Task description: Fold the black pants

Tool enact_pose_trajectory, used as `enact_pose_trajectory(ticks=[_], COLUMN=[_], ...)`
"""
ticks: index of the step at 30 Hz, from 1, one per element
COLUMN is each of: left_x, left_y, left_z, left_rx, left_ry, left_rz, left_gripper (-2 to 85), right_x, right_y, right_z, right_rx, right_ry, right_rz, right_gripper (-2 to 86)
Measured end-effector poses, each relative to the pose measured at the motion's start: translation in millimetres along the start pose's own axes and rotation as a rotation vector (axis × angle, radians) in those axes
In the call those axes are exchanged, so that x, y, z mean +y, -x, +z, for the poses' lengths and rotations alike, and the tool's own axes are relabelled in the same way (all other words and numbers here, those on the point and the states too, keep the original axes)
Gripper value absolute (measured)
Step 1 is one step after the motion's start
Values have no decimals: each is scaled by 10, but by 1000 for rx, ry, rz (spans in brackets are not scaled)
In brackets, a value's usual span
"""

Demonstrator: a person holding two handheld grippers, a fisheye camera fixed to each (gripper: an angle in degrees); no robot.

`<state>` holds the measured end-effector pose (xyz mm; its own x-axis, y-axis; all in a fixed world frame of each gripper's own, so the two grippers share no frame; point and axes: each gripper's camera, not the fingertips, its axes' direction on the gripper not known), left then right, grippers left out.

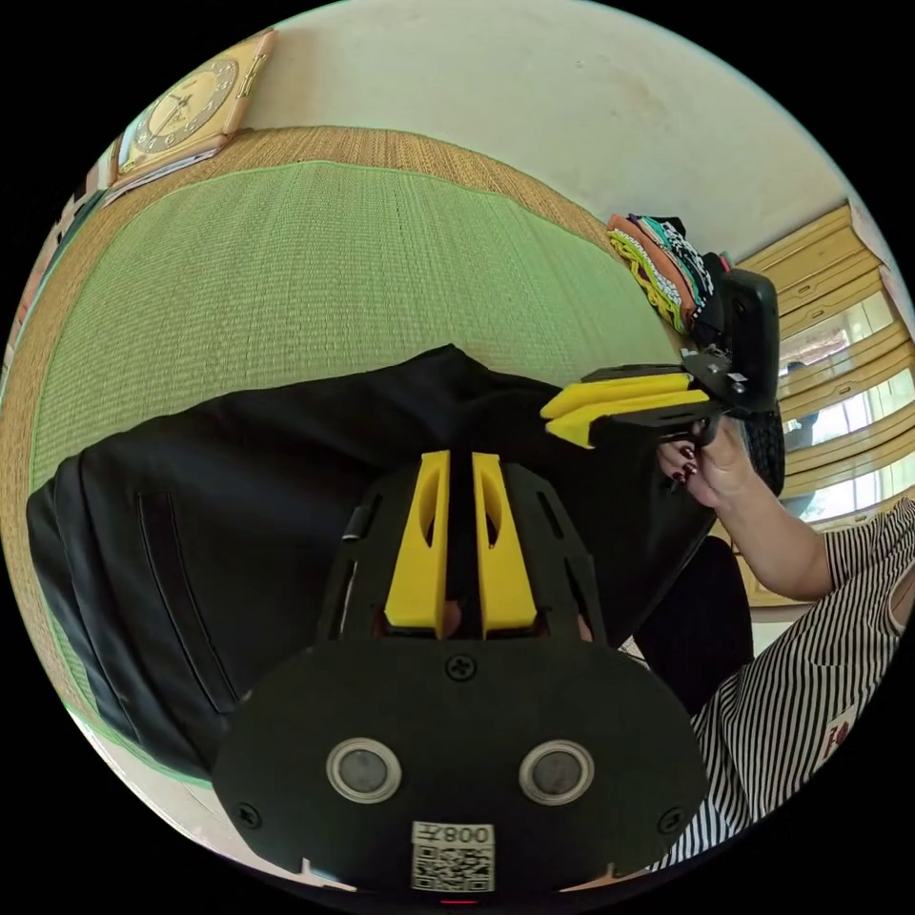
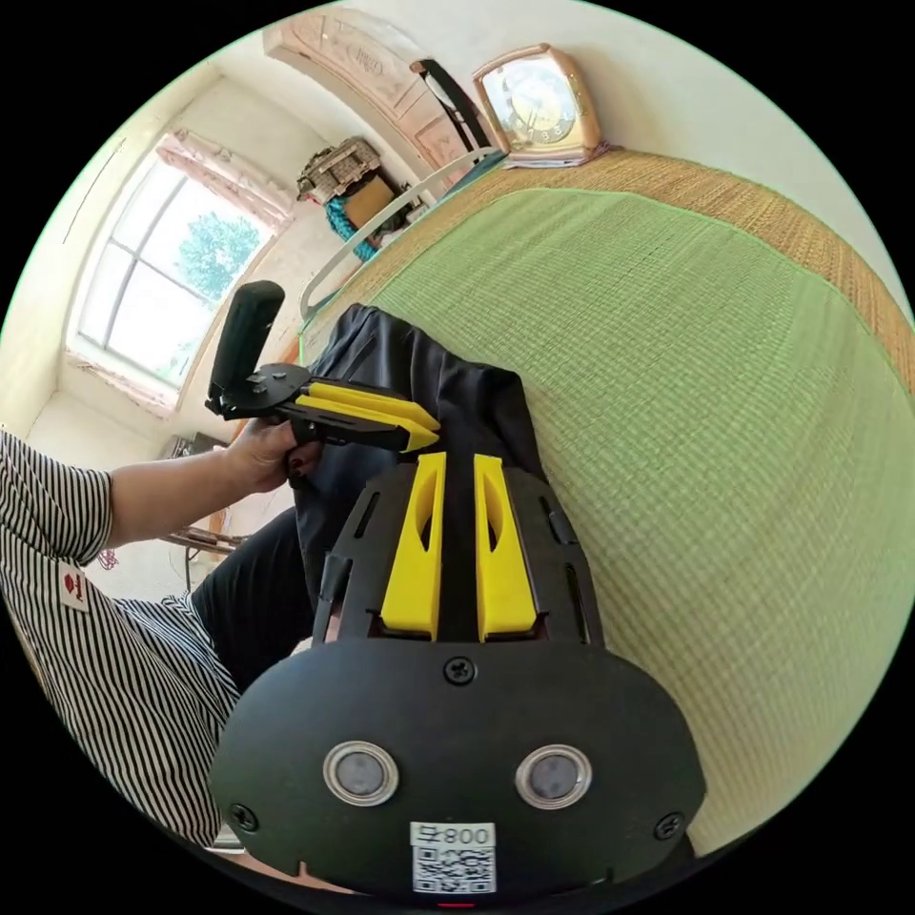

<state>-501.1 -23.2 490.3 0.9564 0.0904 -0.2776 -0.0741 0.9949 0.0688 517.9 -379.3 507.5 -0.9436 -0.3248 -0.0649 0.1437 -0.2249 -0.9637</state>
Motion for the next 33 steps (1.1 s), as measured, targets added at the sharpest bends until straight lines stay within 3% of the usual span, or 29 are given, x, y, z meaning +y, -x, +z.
enact_pose_trajectory(ticks=[6,11,16,28,33], left_x=[51,22,-24,-484,-942], left_y=[294,443,579,762,892], left_z=[-369,-662,-903,-1768,-1753], left_rx=[34,18,31,-64,26], left_ry=[-28,-44,-51,-192,-25], left_rz=[13,46,48,213,373], left_gripper=[28,20,21,66,68], right_x=[-196,-588,-1011,-1490,-1603], right_y=[35,-169,-480,-649,-660], right_z=[173,-2,344,275,276], right_rx=[-14,-8,-76,-231,-186], right_ry=[-23,-171,-59,-129,-122], right_rz=[7,60,132,117,104], right_gripper=[44,55,74,6,3])
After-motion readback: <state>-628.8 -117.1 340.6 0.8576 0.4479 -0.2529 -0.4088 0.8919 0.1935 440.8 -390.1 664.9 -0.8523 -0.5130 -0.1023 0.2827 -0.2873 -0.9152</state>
